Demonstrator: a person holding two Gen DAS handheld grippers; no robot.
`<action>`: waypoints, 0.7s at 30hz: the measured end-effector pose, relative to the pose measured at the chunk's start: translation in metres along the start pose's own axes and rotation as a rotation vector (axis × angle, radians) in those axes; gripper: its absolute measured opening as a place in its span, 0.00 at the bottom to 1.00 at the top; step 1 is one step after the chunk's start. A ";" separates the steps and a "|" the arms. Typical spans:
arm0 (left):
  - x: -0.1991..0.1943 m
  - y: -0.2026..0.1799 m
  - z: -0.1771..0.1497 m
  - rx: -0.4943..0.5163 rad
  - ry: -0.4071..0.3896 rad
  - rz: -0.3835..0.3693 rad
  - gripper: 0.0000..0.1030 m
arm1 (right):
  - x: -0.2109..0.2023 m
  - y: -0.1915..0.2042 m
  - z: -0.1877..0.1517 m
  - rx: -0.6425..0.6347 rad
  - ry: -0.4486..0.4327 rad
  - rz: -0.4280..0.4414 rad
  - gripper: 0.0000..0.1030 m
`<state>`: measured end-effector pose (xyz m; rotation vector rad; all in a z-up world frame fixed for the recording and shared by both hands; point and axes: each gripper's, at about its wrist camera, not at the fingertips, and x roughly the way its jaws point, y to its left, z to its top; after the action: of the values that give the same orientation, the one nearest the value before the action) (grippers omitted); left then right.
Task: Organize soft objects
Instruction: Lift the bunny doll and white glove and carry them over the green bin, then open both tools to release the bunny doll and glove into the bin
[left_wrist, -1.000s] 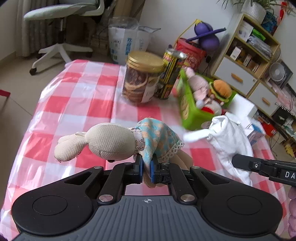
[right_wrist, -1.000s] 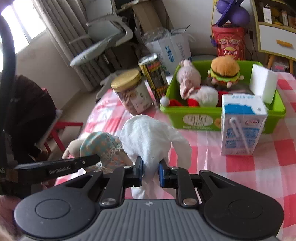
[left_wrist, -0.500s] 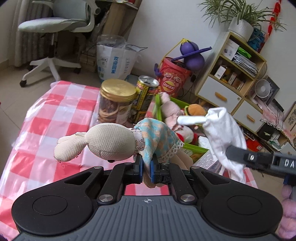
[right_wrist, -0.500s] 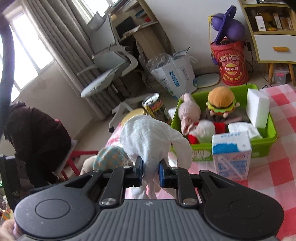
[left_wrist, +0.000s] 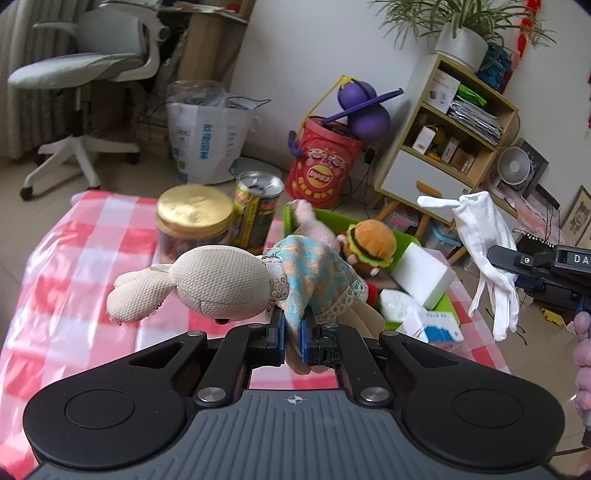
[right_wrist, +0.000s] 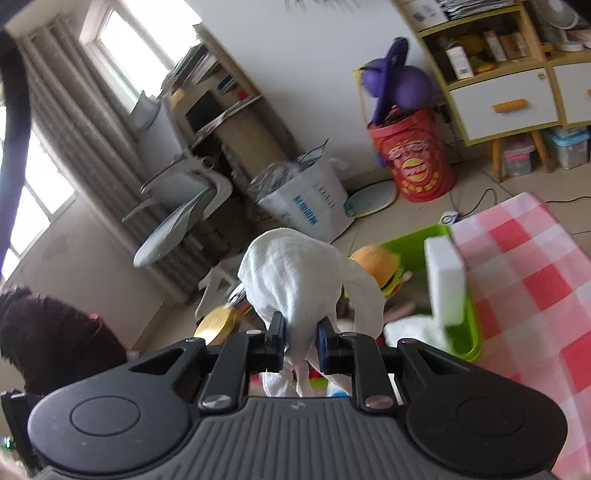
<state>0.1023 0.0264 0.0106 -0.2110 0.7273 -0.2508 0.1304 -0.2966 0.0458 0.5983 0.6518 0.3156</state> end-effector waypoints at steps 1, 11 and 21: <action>0.004 -0.003 0.003 0.005 -0.004 -0.006 0.03 | 0.002 -0.006 0.005 0.011 -0.005 -0.004 0.00; 0.080 -0.047 0.027 0.086 0.031 -0.080 0.03 | 0.053 -0.030 0.019 -0.061 0.077 -0.073 0.00; 0.149 -0.054 0.011 0.109 0.146 -0.105 0.03 | 0.090 -0.059 0.004 -0.084 0.183 -0.114 0.00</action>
<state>0.2083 -0.0677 -0.0601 -0.1280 0.8453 -0.4085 0.2068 -0.3037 -0.0299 0.4533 0.8413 0.2916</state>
